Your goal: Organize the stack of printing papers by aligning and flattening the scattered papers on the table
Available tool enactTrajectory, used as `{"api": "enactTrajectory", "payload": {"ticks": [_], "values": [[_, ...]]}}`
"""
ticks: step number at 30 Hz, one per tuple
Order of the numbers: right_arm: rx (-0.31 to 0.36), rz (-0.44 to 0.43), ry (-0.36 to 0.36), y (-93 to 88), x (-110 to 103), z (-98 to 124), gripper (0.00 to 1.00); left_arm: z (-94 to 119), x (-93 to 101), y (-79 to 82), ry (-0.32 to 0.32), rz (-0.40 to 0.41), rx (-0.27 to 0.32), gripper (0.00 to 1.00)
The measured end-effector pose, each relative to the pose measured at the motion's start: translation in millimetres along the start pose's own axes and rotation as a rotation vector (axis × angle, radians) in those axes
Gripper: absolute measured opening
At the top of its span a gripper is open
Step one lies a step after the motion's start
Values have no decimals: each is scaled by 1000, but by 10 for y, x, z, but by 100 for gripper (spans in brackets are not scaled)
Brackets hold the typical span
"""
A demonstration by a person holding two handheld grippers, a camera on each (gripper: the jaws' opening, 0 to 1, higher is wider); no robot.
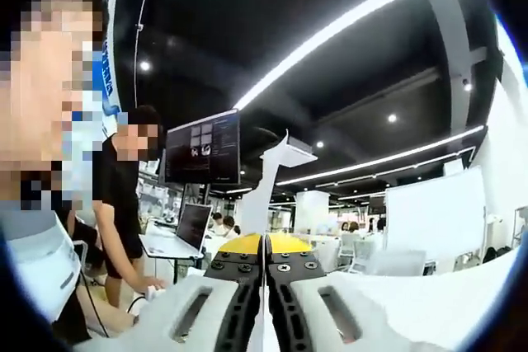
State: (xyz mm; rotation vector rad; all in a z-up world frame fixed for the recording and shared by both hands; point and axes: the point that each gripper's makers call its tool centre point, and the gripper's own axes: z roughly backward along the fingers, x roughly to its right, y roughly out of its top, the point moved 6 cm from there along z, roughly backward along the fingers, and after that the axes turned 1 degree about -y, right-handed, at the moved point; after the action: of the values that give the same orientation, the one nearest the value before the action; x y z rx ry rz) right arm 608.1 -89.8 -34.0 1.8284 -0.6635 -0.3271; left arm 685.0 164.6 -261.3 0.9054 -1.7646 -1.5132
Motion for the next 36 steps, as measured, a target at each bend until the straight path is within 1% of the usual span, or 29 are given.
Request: {"api": "enactTrajectory", "payload": {"ticks": [9, 17, 22, 27, 32, 36], "values": [[-19, -37, 36, -43, -2, -35, 0, 2, -4, 4, -1, 1, 1, 11], [-29, -62, 45, -117, 10, -81, 0, 2, -6, -2, -1, 1, 1, 11], [-47, -84, 61, -176, 18, -118, 0, 1, -4, -4, 0, 1, 0, 11], [-59, -94, 65, -233, 23, -147, 0, 1, 1, -5, 0, 2, 0, 11], [-73, -125, 70, -293, 72, -189, 0, -2, 5, -5, -1, 2, -1, 11], [-88, -133, 63, -337, 74, -217, 0, -4, 5, -4, -1, 3, 0, 11]]}}
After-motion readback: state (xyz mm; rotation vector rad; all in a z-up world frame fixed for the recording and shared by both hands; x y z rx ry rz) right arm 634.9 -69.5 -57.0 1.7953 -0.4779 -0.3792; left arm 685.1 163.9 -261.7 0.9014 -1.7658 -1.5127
